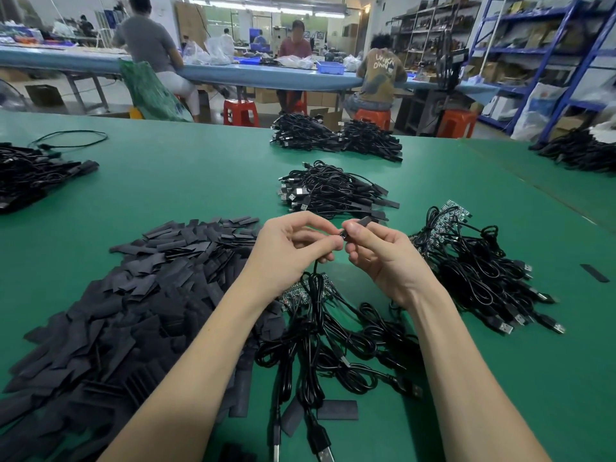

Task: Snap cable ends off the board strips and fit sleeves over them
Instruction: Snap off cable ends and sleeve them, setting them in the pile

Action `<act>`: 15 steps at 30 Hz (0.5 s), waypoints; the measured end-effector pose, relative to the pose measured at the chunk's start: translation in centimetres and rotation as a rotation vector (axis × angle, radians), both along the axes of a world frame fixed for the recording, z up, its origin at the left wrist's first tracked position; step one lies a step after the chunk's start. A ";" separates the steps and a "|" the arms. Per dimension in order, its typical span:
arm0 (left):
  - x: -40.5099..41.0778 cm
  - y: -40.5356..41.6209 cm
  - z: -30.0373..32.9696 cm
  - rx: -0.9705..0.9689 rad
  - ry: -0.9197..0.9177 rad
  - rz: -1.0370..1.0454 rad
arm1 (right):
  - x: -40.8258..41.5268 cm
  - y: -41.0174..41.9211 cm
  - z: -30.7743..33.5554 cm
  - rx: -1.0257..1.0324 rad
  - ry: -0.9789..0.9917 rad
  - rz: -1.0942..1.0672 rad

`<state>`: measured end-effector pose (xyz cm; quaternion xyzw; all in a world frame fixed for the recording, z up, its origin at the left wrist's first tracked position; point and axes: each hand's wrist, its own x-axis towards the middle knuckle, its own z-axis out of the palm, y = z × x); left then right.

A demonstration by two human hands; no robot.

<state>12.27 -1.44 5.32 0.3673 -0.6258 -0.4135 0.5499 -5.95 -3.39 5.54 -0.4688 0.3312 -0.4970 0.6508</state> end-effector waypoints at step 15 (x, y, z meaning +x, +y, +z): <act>-0.5 0.3 0.2 0.064 0.118 -0.026 | 0.9 -0.2 0.1 -0.148 -0.033 -0.074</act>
